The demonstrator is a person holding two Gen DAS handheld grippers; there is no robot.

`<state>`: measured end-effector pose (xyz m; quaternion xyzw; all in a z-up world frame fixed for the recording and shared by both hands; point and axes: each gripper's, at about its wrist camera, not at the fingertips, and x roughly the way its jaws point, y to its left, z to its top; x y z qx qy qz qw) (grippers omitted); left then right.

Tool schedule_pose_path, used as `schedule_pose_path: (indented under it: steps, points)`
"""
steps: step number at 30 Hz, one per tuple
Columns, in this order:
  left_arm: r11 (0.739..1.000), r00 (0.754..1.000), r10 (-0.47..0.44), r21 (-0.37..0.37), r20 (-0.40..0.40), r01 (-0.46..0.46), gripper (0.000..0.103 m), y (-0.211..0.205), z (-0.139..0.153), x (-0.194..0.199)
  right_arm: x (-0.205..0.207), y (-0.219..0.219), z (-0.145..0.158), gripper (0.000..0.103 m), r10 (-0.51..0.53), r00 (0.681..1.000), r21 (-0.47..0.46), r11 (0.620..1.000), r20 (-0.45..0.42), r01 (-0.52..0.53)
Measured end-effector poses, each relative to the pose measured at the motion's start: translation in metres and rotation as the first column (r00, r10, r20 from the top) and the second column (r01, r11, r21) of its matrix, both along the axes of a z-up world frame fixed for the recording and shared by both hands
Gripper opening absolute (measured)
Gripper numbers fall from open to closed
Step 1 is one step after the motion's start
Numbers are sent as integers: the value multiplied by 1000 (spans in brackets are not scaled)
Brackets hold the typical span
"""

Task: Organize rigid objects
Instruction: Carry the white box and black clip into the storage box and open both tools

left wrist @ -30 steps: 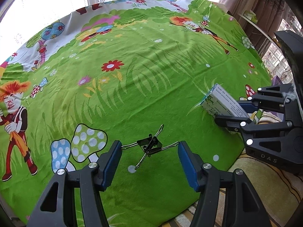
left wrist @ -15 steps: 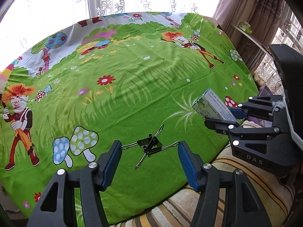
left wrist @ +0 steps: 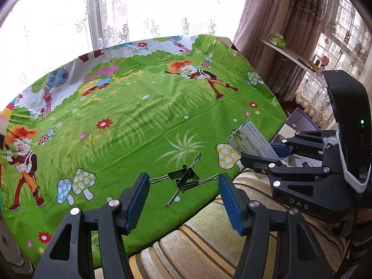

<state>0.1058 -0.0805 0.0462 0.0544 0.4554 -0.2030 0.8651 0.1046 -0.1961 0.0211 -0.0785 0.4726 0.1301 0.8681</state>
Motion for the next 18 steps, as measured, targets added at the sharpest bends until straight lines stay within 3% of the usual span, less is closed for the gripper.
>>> schedule_pose_path:
  steps: [11, 18]
  points:
    - [995, 997, -68, -71, 21, 70, 62, -57, 22, -41, -52, -70, 28, 28, -120, 990, 40, 992, 70, 117]
    - [983, 993, -118, -140, -11, 116, 62, -105, 23, -59, -86, -147, 30, 28, -287, 955, 61, 957, 75, 283]
